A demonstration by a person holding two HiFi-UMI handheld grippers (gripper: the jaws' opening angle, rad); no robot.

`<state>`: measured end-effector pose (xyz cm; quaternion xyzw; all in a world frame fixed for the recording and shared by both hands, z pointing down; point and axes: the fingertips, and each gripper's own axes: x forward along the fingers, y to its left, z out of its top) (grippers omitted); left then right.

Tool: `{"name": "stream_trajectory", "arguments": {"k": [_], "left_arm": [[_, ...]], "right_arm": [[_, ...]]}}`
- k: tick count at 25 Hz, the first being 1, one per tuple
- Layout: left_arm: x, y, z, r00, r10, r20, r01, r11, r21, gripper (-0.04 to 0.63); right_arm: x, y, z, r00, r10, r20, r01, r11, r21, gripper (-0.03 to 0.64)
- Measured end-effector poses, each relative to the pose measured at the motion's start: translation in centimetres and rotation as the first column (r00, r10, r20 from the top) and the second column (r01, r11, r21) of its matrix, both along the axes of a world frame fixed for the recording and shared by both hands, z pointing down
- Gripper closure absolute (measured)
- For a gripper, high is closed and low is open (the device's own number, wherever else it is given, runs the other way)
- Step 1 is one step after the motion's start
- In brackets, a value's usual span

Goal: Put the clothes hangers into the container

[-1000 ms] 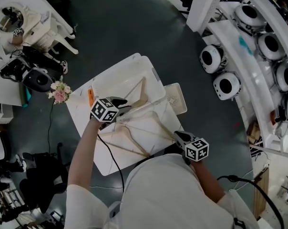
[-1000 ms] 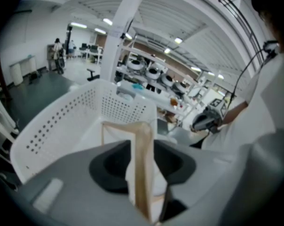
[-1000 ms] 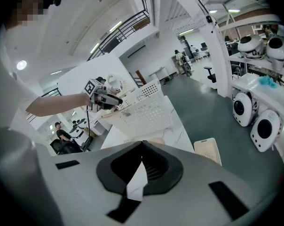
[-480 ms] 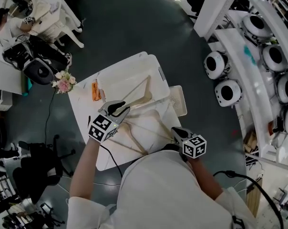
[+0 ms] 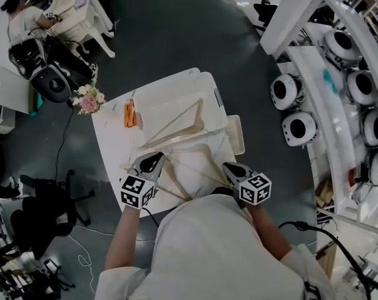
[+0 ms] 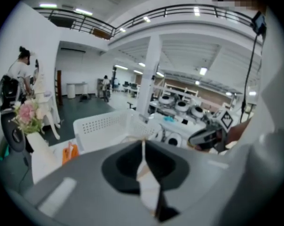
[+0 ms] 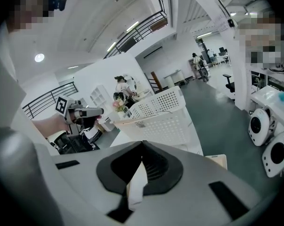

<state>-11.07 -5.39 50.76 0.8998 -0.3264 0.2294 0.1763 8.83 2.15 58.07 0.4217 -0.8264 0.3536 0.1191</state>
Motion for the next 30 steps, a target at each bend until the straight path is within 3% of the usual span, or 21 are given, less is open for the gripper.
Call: {"name": "stream_trajectory", "arguments": {"k": [11, 19, 25, 30], "left_arm": [[-1.8, 3.4, 2.9, 0.989, -0.141, -0.054, 0.137, 0.988, -0.064, 0.591], [-3.3, 6.0, 5.8, 0.972, -0.228, -0.058, 0.219, 0.966, -0.137, 0.592], [-3.0, 7.2, 6.6, 0.978, -0.204, -0.048, 0.193, 0.966, -0.175, 0.594], [-2.8, 7.2, 6.4, 0.979, -0.200, -0.036, 0.193, 0.970, -0.148, 0.594]], "right_arm": [[-1.4, -1.0, -1.2, 0.998, -0.061, -0.011, 0.061, 0.998, 0.026, 0.615], [-2.3, -0.8, -1.1, 0.997, -0.080, -0.014, 0.080, 0.997, 0.015, 0.615], [-3.0, -0.2, -0.5, 0.995, -0.102, -0.019, 0.102, 0.995, -0.007, 0.614], [-3.3, 0.3, -0.2, 0.994, -0.104, -0.023, 0.103, 0.994, -0.018, 0.615]]}}
